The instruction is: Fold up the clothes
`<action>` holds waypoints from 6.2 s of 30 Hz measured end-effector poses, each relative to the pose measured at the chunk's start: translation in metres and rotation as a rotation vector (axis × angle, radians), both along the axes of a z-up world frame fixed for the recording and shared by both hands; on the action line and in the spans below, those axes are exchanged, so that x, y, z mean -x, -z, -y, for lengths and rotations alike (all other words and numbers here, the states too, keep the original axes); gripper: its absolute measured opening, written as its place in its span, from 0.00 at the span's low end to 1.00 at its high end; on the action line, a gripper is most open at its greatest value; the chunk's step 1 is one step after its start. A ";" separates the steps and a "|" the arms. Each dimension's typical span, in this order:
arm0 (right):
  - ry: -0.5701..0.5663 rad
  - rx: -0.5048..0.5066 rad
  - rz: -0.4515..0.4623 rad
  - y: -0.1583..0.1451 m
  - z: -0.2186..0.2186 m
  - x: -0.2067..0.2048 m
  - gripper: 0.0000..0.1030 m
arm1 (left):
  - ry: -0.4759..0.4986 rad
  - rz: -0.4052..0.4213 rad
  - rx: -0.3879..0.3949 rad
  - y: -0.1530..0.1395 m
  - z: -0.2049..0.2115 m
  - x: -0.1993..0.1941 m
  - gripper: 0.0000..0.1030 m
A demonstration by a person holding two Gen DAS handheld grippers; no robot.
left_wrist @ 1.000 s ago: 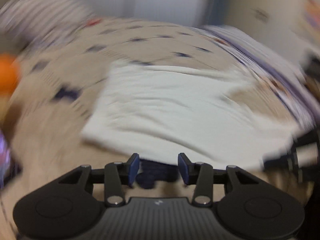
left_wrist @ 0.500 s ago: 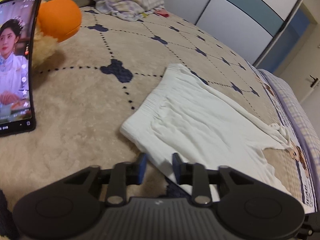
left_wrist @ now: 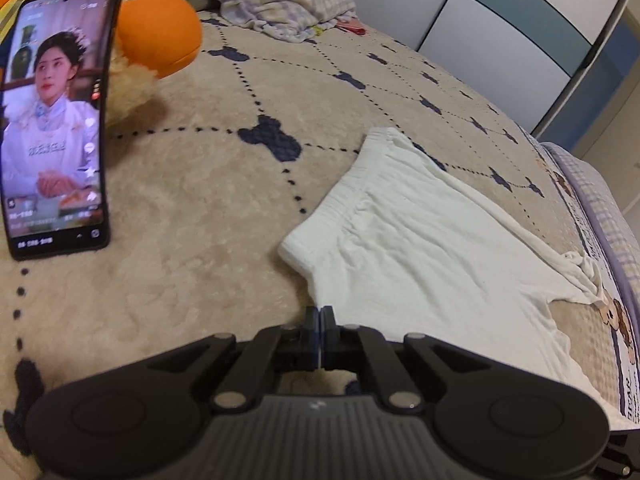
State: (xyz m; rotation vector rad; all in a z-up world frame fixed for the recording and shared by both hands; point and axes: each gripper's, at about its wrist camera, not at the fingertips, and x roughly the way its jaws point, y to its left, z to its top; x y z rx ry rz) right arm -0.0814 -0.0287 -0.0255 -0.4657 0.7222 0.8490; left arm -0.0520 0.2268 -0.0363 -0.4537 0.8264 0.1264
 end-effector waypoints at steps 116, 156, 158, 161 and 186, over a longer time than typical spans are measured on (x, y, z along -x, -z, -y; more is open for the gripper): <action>0.678 -0.072 -0.145 -0.004 0.187 -0.304 0.38 | 0.161 0.091 -0.362 -0.007 0.121 -0.197 0.97; 1.358 0.178 0.045 -0.017 0.389 -0.279 0.06 | 0.129 0.047 -0.355 0.002 0.111 -0.203 0.97; 1.350 0.177 0.030 -0.014 0.387 -0.276 0.06 | 0.130 0.047 -0.357 0.002 0.111 -0.203 0.97; 1.310 0.155 0.038 -0.017 0.378 -0.272 0.12 | 0.128 0.048 -0.353 0.002 0.110 -0.203 0.97; 0.525 -0.193 -0.227 -0.030 0.176 -0.302 0.27 | 0.209 0.157 -0.190 -0.001 0.015 -0.221 0.67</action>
